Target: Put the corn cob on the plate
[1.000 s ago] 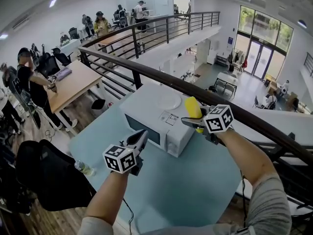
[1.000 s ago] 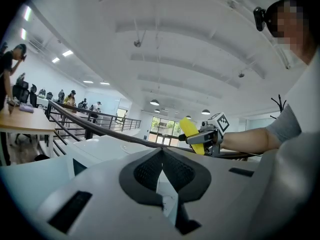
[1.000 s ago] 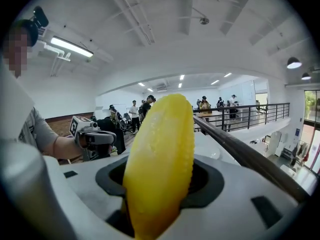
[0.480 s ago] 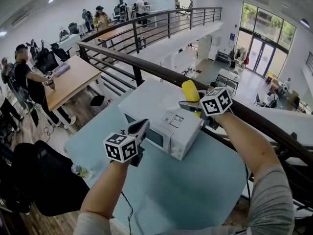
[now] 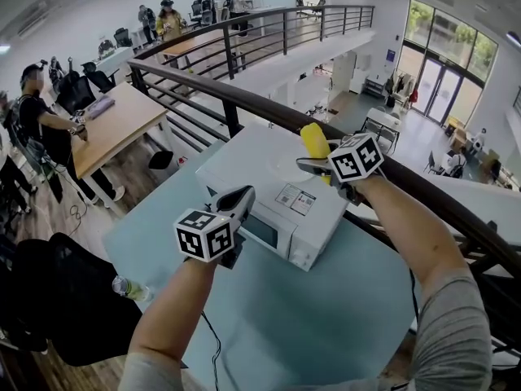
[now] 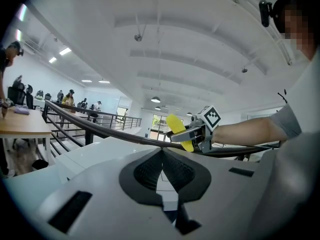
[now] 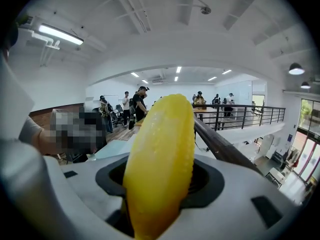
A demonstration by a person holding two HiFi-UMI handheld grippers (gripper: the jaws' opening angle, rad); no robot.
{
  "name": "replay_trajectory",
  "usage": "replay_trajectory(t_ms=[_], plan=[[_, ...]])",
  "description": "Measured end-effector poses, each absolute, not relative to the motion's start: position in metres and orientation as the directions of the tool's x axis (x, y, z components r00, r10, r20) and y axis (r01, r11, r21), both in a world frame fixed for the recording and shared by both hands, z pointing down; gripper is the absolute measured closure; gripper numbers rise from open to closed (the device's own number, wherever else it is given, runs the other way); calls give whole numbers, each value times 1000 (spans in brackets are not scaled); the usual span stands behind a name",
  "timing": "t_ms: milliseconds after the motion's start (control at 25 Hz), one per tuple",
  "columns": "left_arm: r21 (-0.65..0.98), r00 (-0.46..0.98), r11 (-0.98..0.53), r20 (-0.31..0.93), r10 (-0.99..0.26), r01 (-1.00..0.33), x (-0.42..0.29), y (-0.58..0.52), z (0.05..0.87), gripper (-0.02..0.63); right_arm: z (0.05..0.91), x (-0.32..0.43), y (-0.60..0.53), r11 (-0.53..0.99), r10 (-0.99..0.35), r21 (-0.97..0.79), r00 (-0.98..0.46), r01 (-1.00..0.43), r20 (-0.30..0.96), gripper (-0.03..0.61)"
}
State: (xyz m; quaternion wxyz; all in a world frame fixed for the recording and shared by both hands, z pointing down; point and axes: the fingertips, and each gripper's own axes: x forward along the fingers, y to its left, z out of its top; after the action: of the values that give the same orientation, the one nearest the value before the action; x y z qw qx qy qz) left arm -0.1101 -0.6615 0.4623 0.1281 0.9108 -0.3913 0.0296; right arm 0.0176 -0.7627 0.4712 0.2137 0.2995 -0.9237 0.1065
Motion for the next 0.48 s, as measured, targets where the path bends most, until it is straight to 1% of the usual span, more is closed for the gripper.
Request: replay_trajectory(t_ms=[480], plan=[[191, 705, -679, 142, -695, -708, -99, -685, 465, 595, 481, 11, -794, 800, -511, -39, -713, -599, 480, 310]])
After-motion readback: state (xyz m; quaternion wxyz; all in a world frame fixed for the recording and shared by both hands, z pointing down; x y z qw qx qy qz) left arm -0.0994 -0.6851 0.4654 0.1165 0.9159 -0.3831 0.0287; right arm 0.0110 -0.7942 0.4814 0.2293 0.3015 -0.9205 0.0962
